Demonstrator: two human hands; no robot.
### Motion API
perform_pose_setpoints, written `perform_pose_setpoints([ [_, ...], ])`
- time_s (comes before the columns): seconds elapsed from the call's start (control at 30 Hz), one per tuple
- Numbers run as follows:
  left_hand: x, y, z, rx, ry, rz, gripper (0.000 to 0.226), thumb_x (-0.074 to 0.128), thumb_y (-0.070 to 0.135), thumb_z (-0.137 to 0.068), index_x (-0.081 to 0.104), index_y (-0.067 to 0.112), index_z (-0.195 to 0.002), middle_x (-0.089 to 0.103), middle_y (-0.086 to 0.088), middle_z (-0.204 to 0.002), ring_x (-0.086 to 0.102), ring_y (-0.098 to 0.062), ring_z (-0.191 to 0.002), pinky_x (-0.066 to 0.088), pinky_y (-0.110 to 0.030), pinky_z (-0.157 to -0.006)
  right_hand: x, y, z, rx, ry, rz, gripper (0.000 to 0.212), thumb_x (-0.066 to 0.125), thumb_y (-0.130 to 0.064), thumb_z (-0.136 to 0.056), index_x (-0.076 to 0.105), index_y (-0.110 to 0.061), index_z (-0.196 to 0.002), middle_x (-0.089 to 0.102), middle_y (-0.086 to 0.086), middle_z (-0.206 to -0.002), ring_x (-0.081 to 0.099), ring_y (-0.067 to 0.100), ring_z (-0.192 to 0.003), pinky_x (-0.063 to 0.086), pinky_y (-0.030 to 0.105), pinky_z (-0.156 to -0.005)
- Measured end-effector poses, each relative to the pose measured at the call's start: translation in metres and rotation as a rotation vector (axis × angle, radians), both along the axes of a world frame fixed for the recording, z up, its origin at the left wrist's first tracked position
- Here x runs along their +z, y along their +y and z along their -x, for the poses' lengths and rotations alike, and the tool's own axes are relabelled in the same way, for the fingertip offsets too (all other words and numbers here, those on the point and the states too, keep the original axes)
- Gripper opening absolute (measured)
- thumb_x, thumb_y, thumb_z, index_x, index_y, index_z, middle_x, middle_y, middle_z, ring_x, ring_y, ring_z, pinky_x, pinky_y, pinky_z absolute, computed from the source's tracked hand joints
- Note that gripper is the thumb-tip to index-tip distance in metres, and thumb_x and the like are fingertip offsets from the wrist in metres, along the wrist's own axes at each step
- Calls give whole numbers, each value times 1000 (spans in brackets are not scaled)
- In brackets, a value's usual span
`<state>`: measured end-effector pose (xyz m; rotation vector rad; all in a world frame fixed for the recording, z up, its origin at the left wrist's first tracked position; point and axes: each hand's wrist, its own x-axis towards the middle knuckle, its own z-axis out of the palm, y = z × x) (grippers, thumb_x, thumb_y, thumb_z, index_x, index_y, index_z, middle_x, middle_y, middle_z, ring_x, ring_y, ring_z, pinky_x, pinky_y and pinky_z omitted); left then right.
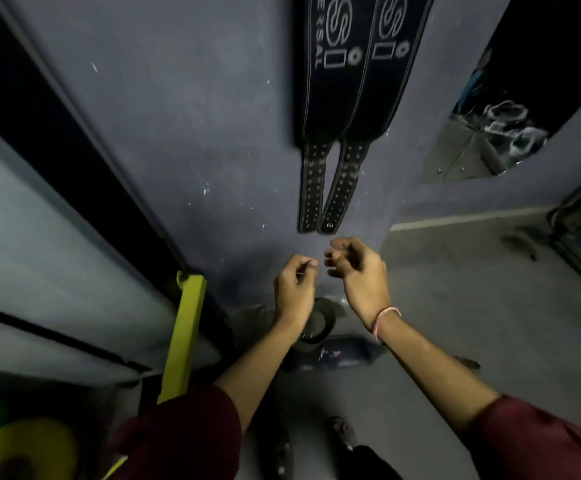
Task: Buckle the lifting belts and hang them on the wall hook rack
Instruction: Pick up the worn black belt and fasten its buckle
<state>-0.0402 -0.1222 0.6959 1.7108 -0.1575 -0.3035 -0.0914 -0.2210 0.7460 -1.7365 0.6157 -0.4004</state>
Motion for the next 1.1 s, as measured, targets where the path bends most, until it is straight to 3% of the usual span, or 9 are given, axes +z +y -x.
perform_pose_setpoints([
  [0.23, -84, 12, 47, 107, 146, -142, 14, 53, 12, -87, 63, 19, -81, 65, -2, -75, 57, -15, -70, 47, -30, -69, -92, -12, 31, 114, 227, -58, 34, 45, 20, -85, 65, -7, -90, 67, 12, -83, 62, 19, -79, 54, 34, -79],
  [0.33, -121, 9, 65, 138, 222, -230, 13, 52, 17, -91, 63, 15, -85, 65, -4, -79, 59, -19, -73, 47, -33, -72, -133, -26, 43, 143, 307, -85, 25, 45, 14, -93, 61, -4, -85, 59, 8, -75, 57, 18, -72, 50, 30, -74],
  [0.47, -156, 7, 81, 175, 355, -269, 19, 53, 18, -100, 56, 15, -81, 57, -3, -76, 52, -13, -70, 42, -33, -67, -184, -31, 48, 241, 363, -186, 6, 59, -11, -90, 64, -12, -92, 65, 9, -88, 64, 36, -91, 54, 51, -88],
  [0.7, -257, 21, 61, 291, 489, -304, 24, 49, 17, -102, 55, -2, -89, 54, -16, -79, 51, -18, -73, 41, -28, -64, -298, -12, 24, 389, 576, -228, 14, 56, 2, -93, 66, -1, -101, 68, 21, -103, 65, 35, -99, 53, 51, -91],
  [0.8, -324, 35, 46, 292, 564, -329, 24, 50, 23, -101, 56, 4, -90, 61, -22, -89, 60, -32, -82, 48, -45, -71, -361, -7, 7, 450, 617, -224, 9, 55, 3, -93, 63, 0, -97, 66, 22, -98, 64, 35, -97, 53, 40, -84],
  [0.87, -374, 45, 38, 333, 627, -345, 19, 50, 25, -101, 57, 14, -87, 65, -20, -91, 64, -34, -87, 51, -45, -71, -409, -4, -3, 502, 626, -188, 8, 56, 3, -93, 63, 0, -95, 65, 19, -96, 63, 31, -94, 51, 31, -78],
  [0.97, -454, 57, 33, 377, 691, -322, 15, 51, 26, -101, 54, 23, -87, 66, -19, -93, 66, -36, -86, 54, -50, -74, -494, 0, -16, 544, 678, -163, 12, 56, 5, -93, 64, 11, -98, 65, 29, -100, 62, 39, -97, 49, 37, -83],
  [1.03, -508, 60, 33, 377, 771, -252, 11, 49, 23, -103, 56, 18, -96, 65, -14, -93, 64, -27, -80, 54, -37, -67, -552, 5, -22, 604, 711, -122, 10, 57, 7, -92, 65, 11, -95, 66, 26, -100, 63, 36, -96, 48, 28, -83],
  [1.1, -562, 61, 29, 364, 812, -236, 15, 47, 18, -103, 57, 9, -111, 64, -14, -98, 62, -20, -81, 52, -21, -61, -610, 9, -31, 636, 749, -119, 21, 56, 8, -92, 64, 10, -111, 65, 23, -113, 61, 29, -107, 46, 22, -90],
])
